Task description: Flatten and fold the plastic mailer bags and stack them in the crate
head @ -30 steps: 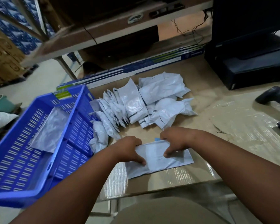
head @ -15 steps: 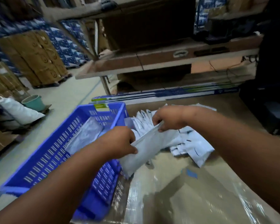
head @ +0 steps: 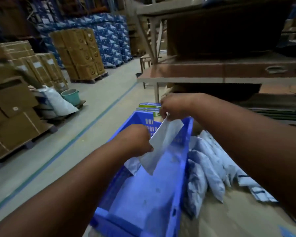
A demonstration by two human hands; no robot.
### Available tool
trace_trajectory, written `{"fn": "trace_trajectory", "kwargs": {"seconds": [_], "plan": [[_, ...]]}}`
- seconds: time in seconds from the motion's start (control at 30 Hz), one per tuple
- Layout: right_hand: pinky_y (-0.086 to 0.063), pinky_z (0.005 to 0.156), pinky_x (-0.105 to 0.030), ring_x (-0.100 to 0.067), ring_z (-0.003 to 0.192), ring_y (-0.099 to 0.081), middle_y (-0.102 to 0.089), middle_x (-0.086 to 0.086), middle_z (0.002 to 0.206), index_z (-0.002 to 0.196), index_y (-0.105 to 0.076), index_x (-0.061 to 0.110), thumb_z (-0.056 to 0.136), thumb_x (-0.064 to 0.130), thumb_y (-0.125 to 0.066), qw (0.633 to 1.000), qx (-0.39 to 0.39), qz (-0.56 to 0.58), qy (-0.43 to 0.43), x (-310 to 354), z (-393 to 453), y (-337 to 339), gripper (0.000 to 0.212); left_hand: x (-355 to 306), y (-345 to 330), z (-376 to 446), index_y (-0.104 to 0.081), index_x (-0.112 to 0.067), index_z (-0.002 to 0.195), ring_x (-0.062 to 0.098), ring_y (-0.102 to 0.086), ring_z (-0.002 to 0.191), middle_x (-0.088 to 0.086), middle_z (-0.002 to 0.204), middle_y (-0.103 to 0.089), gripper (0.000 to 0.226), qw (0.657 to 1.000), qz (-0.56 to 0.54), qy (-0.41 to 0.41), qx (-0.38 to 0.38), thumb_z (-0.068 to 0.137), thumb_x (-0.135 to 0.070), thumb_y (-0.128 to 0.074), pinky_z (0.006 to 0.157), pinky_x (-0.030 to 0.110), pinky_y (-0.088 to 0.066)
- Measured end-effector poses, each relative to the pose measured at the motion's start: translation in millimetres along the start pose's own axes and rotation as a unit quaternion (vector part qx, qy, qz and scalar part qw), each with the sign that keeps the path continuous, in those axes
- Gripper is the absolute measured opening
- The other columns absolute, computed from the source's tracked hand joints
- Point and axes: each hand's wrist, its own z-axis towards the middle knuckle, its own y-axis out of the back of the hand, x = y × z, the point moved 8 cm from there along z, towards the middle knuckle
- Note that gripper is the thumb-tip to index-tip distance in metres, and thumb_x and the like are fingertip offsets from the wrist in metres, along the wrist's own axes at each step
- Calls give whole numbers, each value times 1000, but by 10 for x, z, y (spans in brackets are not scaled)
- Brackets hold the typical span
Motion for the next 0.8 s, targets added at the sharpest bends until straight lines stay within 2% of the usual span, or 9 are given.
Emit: {"fn": "trace_trajectory", "kwargs": {"seconds": [0.07,0.13,0.23,0.3,0.4,0.47,0.53,0.63,0.8], "plan": [[-55,77,-38,-27,103,-62,-57,8,93,102,-74,39,84,34,-71,1000,3,-29,3,174,307,-114,19,247,-226,138,-50,-17,73,26,-52,75,-1,67,-45,37,1000,13,11,12,88,-37,-77,58,35,-34],[-43,70,-33,-28,112,-57,-61,7,108,105,-72,45,89,36,-69,997,7,-72,-17,284,553,-264,18,485,-474,289,-54,-16,75,27,-55,73,0,68,-48,31,999,20,39,26,86,-35,-77,63,34,-44],[-51,77,-35,-31,108,-64,-67,2,116,113,-74,39,93,33,-67,996,43,-54,-50,398,860,-529,22,766,-764,444,-49,-16,68,26,-54,68,1,72,-52,30,995,18,87,38,82,-27,-74,64,37,-50],[-56,85,-36,-31,97,-67,-72,-2,113,112,-75,31,91,28,-66,993,79,2,-84,445,1001,-706,23,840,-900,504,-46,-19,69,29,-56,75,2,76,-51,28,993,4,102,52,83,-24,-70,65,37,-48],[-48,77,-31,-30,89,-61,-72,-7,115,116,-75,23,92,15,-63,987,102,24,-120,495,1158,-916,28,883,-1013,591,-50,-15,75,32,-64,87,3,83,-52,18,991,-23,113,74,82,-14,-67,68,38,-50],[-45,75,-30,-29,93,-64,-72,-5,117,119,-74,22,93,12,-65,986,107,15,-128,514,1250,-1027,30,902,-1065,658,-59,-15,91,33,-69,101,5,94,-54,9,989,-29,115,83,85,-11,-64,72,39,-52],[-51,80,-30,-28,104,-69,-72,-3,119,121,-74,22,92,11,-69,986,104,25,-128,518,1350,-1123,32,922,-1121,707,-64,-18,104,33,-69,107,6,101,-55,17,989,-31,118,82,89,-11,-61,75,38,-52],[-58,90,-34,-30,106,-70,-73,-6,117,118,-75,20,89,7,-68,983,88,92,-134,492,1494,-1298,32,951,-1270,741,-61,-19,101,32,-69,107,7,114,-64,12,989,-34,120,84,93,-11,-58,76,38,-52],[-55,85,-35,-33,100,-68,-72,-7,111,107,-73,26,89,18,-67,971,26,181,-155,432,1641,-1620,21,1140,-1509,751,-68,-11,110,33,-70,105,11,116,-69,22,988,-47,129,76,93,-10,-54,78,38,-54]]}}
